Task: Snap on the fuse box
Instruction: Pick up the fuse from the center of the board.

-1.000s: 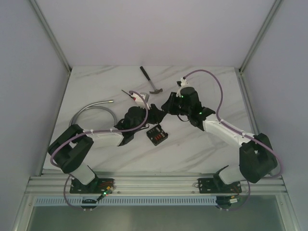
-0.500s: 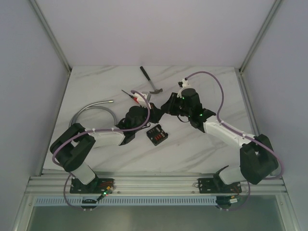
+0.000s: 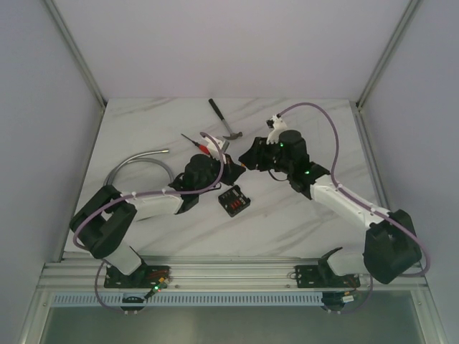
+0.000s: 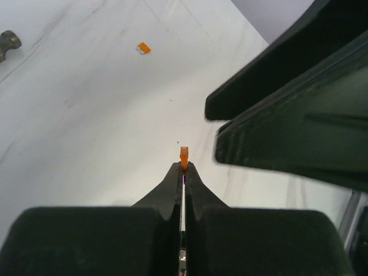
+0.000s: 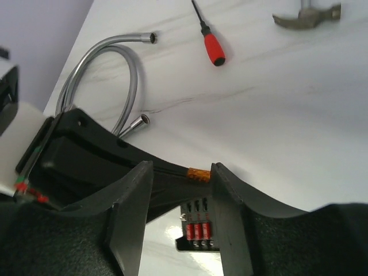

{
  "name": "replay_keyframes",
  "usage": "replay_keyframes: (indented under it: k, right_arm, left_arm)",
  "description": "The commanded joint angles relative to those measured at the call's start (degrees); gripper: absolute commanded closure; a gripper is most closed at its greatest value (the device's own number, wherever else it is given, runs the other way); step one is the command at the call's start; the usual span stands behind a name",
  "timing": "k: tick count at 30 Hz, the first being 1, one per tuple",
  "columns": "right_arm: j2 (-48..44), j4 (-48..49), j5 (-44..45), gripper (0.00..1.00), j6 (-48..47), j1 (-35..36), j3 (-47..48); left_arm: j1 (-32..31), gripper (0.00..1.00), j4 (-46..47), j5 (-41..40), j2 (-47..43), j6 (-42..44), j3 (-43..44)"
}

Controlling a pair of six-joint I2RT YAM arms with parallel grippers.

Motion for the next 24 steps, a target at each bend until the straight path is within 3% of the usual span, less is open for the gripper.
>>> replay_keyframes:
  k: [1,5,9,16,24]
  right_arm:
    - [-3.40,-1.01,-10.89,0.48,-14.33,-2.98,3.01]
    - [-5.31,-5.00,-23.14,0.49,-24.12,-5.47,4.85]
    - [-7.20,-7.92,-31.83,0.50,-31.45,-6.35,4.90]
    - [-9.37,-10.51,-40.63,0.54,-37.69,-6.43,5.33]
    - [-11.02,-11.43,-46.38,0.56,-40.21,-6.48,5.10]
  left_arm:
    - [2.61,1.00,-4.42,11.45,-4.27,4.49,1.48]
    - [4.72,1.00,-7.19,24.99,-6.94,4.41,2.00]
    - [4.80,1.00,-8.93,32.72,-10.50,5.16,2.03]
    - [4.90,1.00,-13.73,37.64,-17.42,8.54,2.21]
    - [4.90,1.00,-12.41,39.89,-18.33,7.36,1.02]
